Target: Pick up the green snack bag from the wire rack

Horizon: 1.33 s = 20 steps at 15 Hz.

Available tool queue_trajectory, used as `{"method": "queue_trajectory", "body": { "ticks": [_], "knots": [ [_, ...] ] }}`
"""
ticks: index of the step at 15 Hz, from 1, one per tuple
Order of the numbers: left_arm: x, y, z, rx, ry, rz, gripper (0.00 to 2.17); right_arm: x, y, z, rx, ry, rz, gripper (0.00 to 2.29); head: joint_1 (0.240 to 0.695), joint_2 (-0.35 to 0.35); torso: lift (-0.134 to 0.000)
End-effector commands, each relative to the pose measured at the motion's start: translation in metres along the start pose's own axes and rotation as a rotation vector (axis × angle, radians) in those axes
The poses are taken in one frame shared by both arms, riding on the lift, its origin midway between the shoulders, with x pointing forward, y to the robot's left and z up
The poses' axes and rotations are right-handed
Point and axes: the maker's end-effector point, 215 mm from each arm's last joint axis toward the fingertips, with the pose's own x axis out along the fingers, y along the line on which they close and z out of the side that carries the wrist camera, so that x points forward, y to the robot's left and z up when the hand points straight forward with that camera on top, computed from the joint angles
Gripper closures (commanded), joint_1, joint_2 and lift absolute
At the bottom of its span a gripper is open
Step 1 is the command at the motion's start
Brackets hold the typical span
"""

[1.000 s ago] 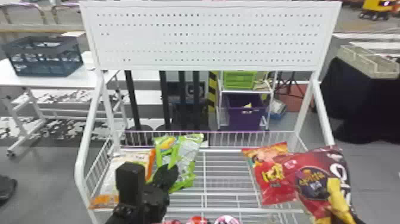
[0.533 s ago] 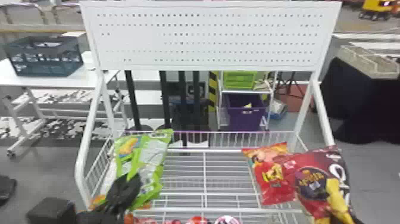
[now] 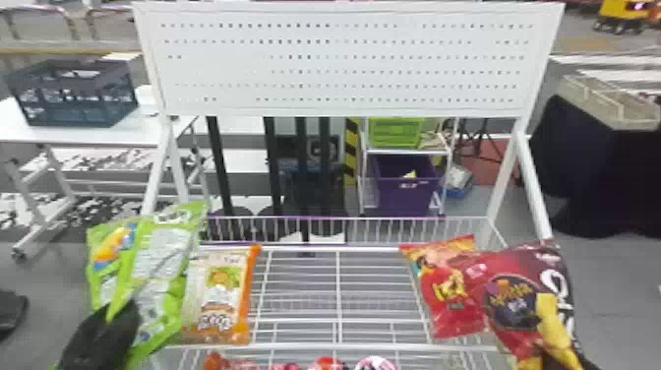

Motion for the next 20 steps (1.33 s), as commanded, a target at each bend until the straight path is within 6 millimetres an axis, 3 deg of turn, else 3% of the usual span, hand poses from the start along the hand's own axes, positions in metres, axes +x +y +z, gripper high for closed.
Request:
{"method": "queue_trajectory", "body": {
  "ticks": [1, 7, 20],
  "knots": [
    [-0.007, 0.016, -0.006, 0.015, 0.021, 0.025, 2.15, 0.000, 0.000, -0.001, 0.001, 0.000, 0.001, 2.17, 0.499, 0.000, 0.000],
    [-0.009, 0.006, -0.002, 0.003, 0.011, 0.003, 2.15, 0.002, 0.001, 0.001, 0.004, -0.004, 0.003, 2.18, 0.499, 0.000, 0.000],
    [-0.010, 0.004, 0.001, 0.004, 0.002, -0.002, 2.15, 0.000, 0.000, 0.002, 0.001, -0.006, 0.002, 2.18, 0.499, 0.000, 0.000]
  ]
}}
